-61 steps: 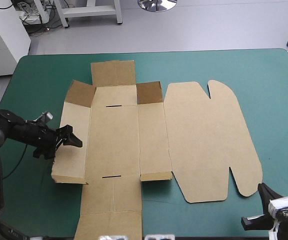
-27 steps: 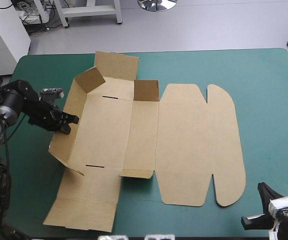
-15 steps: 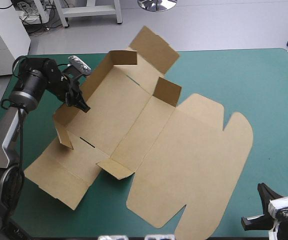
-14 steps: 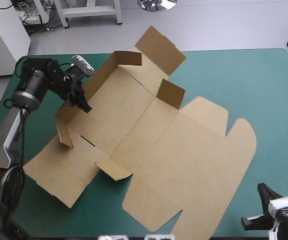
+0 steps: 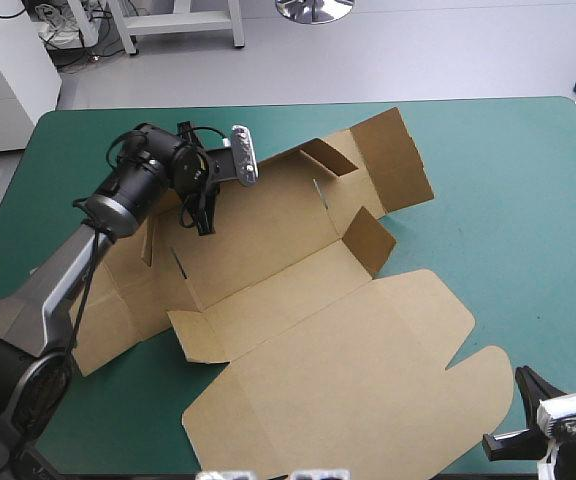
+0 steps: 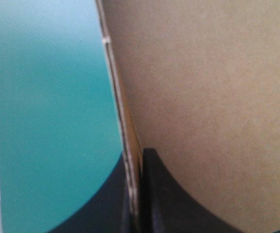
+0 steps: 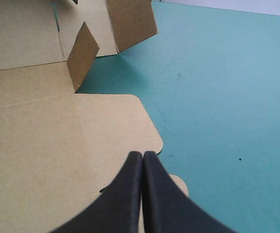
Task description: Fold the box
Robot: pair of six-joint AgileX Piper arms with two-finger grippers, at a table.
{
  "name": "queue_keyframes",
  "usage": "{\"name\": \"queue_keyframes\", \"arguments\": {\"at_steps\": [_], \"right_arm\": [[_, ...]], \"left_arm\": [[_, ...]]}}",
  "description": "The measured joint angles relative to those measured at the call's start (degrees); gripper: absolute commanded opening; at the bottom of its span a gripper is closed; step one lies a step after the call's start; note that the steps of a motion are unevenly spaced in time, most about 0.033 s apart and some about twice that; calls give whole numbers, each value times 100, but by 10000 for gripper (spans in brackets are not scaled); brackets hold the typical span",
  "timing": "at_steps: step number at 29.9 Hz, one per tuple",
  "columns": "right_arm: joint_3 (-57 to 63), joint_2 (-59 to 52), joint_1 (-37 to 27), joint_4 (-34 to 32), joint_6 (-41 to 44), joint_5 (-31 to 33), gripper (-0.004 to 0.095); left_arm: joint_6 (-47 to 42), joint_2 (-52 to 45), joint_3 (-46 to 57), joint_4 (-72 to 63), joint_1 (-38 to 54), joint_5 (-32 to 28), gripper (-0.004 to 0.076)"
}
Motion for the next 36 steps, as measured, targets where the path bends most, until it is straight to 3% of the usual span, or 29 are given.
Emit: {"name": "queue_keyframes", "arguments": {"at_steps": [5, 17, 36], "right_arm": [[0, 0, 0, 0, 0, 0, -17], [0, 0, 0, 0, 0, 0, -17], [0, 0, 0, -4, 0, 0, -16]], "left_arm": [[-263, -5, -11, 1126, -696, 87, -10], [-2046, -179, 280, 2702, -2102, 292, -10], [-5090, -1999, 3717, 6386, -3624, -949, -10]]}}
